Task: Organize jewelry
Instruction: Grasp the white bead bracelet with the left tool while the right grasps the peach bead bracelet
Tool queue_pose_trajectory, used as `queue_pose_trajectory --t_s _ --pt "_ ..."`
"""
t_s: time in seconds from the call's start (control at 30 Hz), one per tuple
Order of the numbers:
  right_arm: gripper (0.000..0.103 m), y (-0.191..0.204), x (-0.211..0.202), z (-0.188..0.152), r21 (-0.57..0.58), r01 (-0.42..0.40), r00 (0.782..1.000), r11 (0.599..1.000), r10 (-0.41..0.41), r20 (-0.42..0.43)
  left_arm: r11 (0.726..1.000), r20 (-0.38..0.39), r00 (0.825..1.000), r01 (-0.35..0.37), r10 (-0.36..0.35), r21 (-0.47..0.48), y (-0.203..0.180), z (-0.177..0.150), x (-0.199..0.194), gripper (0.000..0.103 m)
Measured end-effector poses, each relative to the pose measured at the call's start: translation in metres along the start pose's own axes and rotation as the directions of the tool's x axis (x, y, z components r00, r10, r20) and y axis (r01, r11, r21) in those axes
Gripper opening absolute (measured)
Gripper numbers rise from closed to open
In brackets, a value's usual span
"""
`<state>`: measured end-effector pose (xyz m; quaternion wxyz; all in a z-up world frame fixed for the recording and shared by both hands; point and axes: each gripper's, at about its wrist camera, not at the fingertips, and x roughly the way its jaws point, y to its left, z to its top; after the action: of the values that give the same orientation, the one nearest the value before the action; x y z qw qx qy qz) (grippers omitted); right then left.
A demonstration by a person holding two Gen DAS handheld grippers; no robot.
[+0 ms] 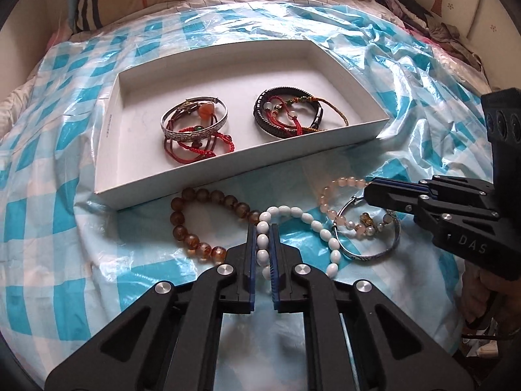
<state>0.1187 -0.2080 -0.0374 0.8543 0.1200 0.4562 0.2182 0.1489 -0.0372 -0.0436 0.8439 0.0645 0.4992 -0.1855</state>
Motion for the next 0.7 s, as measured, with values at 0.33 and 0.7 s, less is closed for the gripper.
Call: queue_pose_trajectory --t_s 0.33,0.7 --pt "0.009 0.02 -0.064 -0.021 0.037 -0.114 0.989 0.993 0.11 0.104 0.986 0.105 0.992 0.079 -0.064 -0.147 0.022 -0.033 -0.063 0.007" --pt "0.009 0.034 -0.094 -0.036 0.047 -0.168 0.975 0.985 0.159 0.153 0.989 0.196 0.98 0.051 -0.023 -0.14 0.01 -0.041 -0.113 0.007"
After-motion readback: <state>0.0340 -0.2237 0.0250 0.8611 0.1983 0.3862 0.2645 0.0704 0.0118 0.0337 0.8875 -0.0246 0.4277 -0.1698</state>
